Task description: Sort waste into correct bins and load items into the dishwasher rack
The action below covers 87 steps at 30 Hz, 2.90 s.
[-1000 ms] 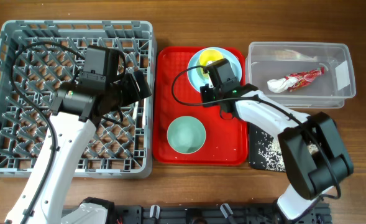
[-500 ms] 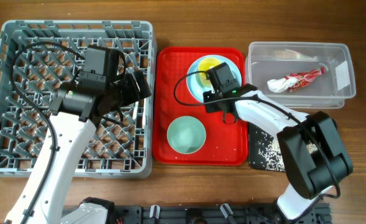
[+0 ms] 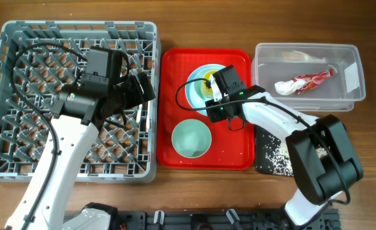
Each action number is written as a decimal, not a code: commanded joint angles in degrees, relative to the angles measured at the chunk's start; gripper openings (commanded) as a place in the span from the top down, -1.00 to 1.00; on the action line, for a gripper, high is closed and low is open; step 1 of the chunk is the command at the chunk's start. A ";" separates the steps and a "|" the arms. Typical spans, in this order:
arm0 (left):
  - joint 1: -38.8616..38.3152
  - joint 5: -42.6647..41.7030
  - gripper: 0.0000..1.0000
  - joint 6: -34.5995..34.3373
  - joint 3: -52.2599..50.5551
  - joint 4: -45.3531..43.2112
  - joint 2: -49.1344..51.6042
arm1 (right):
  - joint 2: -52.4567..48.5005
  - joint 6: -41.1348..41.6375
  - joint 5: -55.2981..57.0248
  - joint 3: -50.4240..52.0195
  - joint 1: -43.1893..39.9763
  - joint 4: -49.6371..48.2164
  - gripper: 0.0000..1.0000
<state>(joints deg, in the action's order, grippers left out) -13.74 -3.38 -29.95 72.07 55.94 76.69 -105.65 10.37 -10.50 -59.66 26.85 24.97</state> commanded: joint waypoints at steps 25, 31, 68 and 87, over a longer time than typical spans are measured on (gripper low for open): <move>0.24 -0.66 -1.00 -0.74 0.37 -0.13 -0.42 | 43.12 9.68 44.02 -1.09 -7.72 22.73 -1.00; 0.24 -0.66 -1.00 -0.74 0.37 -0.13 -0.42 | 45.22 9.11 43.50 -1.09 -7.80 22.67 -0.99; 0.24 -0.68 -1.00 -0.76 0.37 -2.12 -0.42 | 36.74 9.16 43.43 -1.03 -7.80 22.53 -0.99; -6.32 -4.31 -1.00 1.25 0.15 -1.99 2.08 | 68.28 9.16 43.45 -1.14 -7.87 22.32 -0.99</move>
<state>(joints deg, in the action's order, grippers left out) -19.25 -7.22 -30.13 72.05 55.79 78.39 -42.35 18.63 31.68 -60.01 19.11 47.35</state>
